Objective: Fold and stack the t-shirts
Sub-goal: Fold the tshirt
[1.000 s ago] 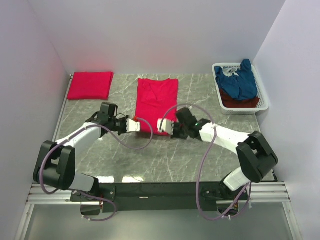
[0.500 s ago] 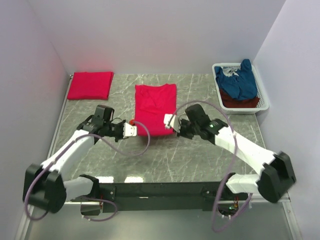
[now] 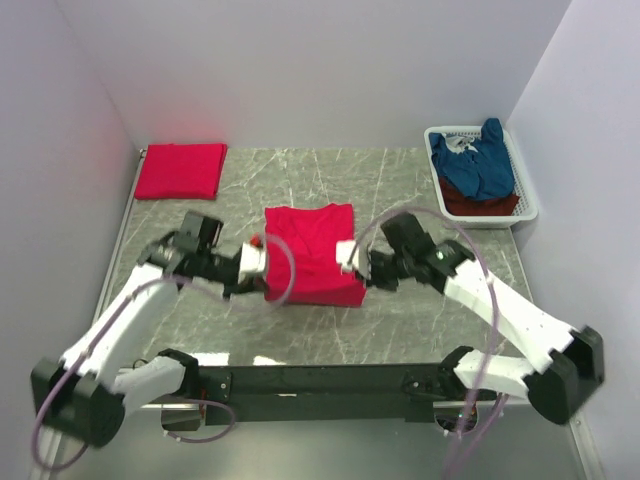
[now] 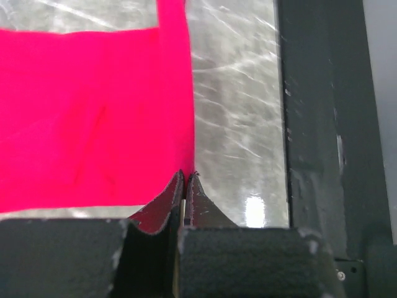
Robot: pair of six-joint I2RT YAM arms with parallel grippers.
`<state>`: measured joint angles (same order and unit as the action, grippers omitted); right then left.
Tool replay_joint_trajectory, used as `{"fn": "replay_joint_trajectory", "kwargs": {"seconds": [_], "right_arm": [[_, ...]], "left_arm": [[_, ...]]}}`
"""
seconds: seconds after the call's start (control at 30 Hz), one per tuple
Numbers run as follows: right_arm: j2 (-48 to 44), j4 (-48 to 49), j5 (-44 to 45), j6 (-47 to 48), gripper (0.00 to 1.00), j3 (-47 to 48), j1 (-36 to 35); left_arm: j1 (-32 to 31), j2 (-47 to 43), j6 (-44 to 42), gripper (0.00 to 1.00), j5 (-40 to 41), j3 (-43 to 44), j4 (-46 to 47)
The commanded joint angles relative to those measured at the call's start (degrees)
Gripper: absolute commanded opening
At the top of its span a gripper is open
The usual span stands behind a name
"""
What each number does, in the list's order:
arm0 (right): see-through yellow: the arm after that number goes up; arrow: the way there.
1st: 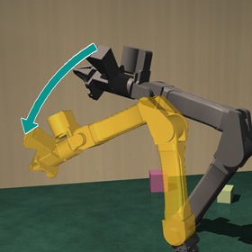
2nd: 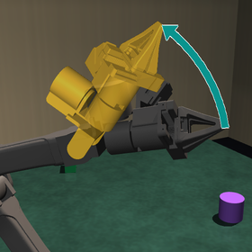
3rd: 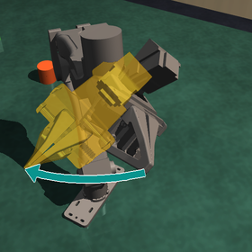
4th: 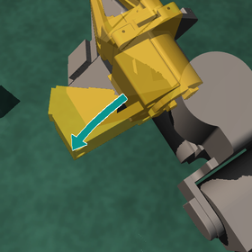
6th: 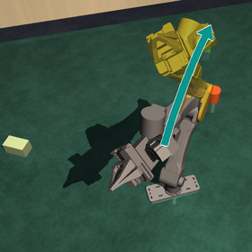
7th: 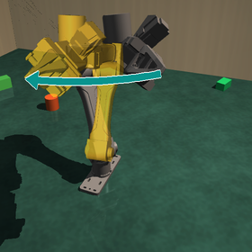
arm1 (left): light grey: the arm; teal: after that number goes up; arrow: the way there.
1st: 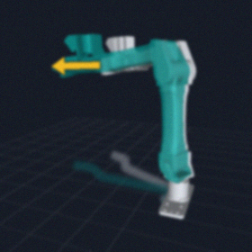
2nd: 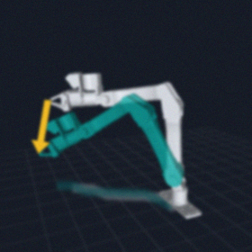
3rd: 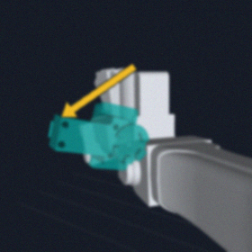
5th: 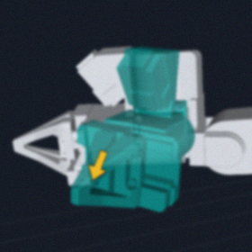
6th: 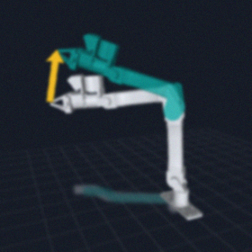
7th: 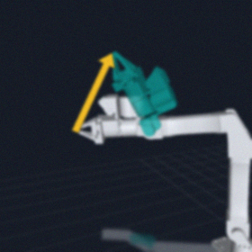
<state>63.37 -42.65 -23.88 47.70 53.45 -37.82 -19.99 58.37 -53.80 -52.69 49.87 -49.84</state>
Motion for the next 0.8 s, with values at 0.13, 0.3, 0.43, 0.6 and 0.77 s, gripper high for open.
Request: {"fn": "replay_joint_trajectory", "kwargs": {"seconds": [0.13, 0.3, 0.43, 0.6, 0.77], "right_arm": [[22.0, -2.6, -4.2, 8.8, 0.00, 20.8, 12.1], [38.0, -1.6, -4.0, 9.2, 0.00, 32.0, 15.1], [48.6, -0.5, -1.4, 9.0, 0.00, 42.5, 16.5], [58.4, 2.9, 1.0, 7.1, 0.00, 48.0, 17.0], [62.5, 4.7, 4.9, 4.9, 0.00, 49.2, 16.2]], "left_arm": [[10.7, 26.2, -1.9, 0.01, -6.2, 23.1, -3.8], [13.0, 41.3, 9.0, 0.01, -4.2, 34.3, 6.0], [13.0, 48.8, 17.6, 0.01, 0.9, 37.8, 17.1], [13.0, 55.7, 24.8, 0.01, 7.3, 37.9, 28.3], [11.9, 60.4, 27.8, 0.01, 13.6, 36.7, 30.2]]}}
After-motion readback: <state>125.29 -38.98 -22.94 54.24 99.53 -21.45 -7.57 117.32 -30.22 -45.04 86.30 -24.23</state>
